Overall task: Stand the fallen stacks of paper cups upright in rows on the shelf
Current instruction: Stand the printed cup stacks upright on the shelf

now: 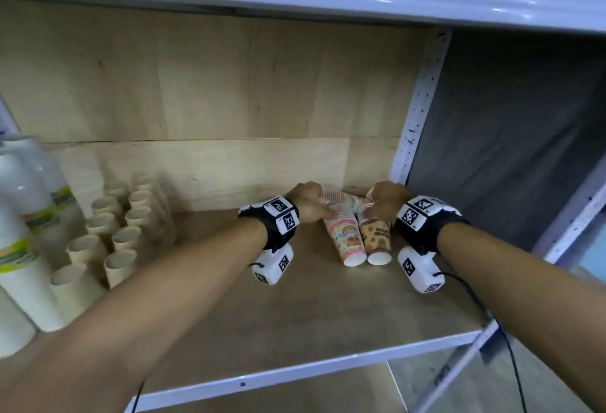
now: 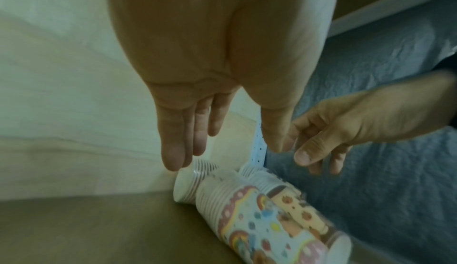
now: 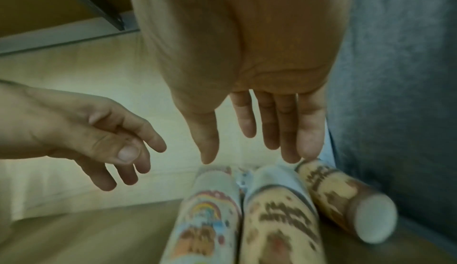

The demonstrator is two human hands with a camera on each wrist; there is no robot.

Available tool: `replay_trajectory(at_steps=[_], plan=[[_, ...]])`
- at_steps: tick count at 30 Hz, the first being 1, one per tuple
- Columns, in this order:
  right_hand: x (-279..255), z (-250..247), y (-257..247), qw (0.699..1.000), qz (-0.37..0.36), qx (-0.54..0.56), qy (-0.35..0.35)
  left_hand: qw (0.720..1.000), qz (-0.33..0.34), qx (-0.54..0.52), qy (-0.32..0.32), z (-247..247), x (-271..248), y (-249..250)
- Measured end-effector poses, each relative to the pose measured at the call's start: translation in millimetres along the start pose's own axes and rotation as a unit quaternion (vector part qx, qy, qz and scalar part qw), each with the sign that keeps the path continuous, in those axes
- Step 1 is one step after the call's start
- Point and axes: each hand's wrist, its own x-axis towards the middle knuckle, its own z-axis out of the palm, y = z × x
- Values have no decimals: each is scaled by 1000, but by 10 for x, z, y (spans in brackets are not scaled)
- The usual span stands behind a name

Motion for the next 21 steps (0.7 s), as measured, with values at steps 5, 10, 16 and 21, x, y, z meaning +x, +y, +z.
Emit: replay_trajectory(at_steps=[5,10,16,21], plan=[[-116,327,289,990,50,129,9,999,-15,-39,10,382,118,38],[-158,594,389,969,74,227,69,995,-36,-89,0,713,190,32],[-88,874,283,972,132,195,-3,991,-52,-125,6,943,229,24],[-102,899,240,970,133,201,10,984,-53,-168,16,1010,194,13]])
